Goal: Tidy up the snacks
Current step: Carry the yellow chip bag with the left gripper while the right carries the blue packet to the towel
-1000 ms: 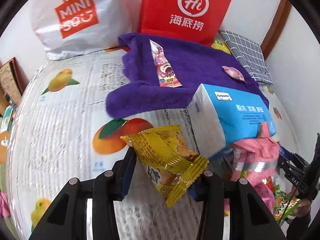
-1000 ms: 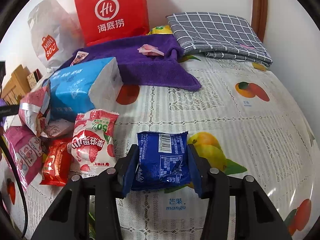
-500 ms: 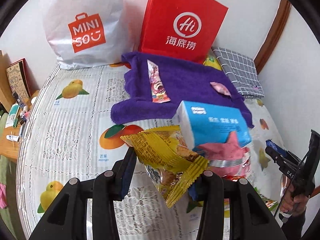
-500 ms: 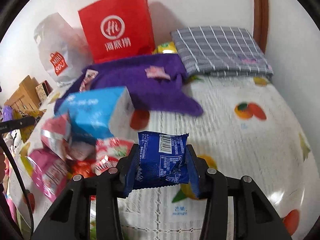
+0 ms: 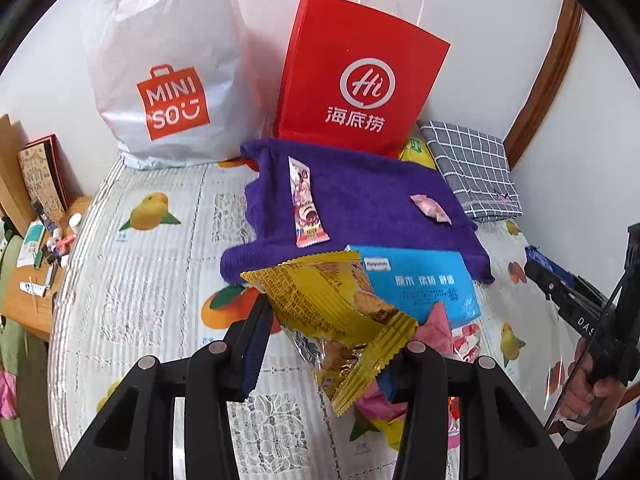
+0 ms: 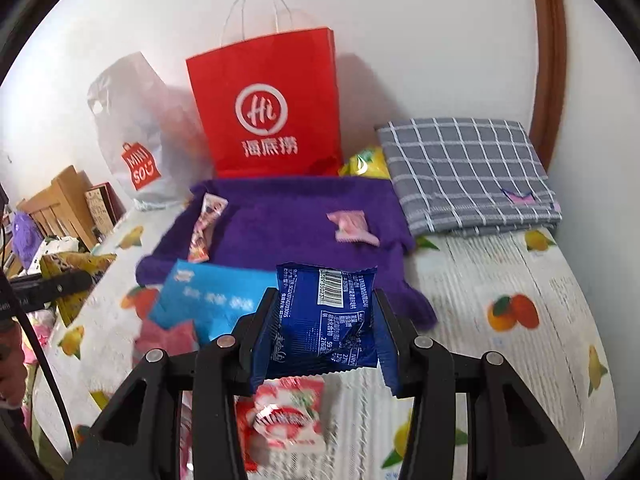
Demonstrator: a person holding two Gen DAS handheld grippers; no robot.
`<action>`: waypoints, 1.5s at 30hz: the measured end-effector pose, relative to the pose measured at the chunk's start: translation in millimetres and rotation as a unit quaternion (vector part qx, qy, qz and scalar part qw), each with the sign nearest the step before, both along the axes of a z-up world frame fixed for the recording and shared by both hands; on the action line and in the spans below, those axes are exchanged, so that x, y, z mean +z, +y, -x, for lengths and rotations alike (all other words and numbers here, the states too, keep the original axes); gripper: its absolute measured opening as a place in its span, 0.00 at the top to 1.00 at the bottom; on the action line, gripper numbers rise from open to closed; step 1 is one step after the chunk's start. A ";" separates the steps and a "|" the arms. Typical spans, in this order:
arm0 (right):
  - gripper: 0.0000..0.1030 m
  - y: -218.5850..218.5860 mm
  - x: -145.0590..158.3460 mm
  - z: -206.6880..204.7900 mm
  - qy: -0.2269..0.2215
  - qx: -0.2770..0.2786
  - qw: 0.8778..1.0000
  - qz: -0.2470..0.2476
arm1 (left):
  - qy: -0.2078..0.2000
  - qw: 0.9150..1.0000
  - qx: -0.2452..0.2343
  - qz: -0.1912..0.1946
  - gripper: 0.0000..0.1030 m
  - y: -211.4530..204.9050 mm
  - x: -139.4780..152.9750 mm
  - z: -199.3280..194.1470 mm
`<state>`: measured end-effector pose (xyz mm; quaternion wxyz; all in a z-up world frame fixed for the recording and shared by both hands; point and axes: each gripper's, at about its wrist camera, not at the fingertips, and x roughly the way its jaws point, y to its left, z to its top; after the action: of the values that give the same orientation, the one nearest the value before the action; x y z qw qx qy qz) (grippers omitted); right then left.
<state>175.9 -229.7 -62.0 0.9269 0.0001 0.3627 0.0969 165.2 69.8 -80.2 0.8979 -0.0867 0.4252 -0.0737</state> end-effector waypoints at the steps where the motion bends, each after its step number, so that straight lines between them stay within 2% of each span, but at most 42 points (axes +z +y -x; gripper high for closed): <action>1: 0.57 2.5 2.9 -2.5 -0.001 0.001 1.000 0.000 | -0.001 1.000 0.001 0.000 0.58 0.2 1.3 -1.4; 15: 0.57 16.6 24.6 -39.3 -0.002 0.006 1.000 -0.010 | -0.004 1.000 0.000 -0.002 0.58 -4.2 15.0 -31.0; 45: 0.57 19.8 9.9 -110.2 0.015 0.012 0.999 -0.030 | 0.006 1.000 0.002 -0.021 0.58 -15.2 12.0 -78.0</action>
<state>286.0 -209.9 -52.1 0.9198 0.0247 0.3732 0.1189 243.2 54.6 -68.2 0.8971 -0.0694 0.4319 -0.0622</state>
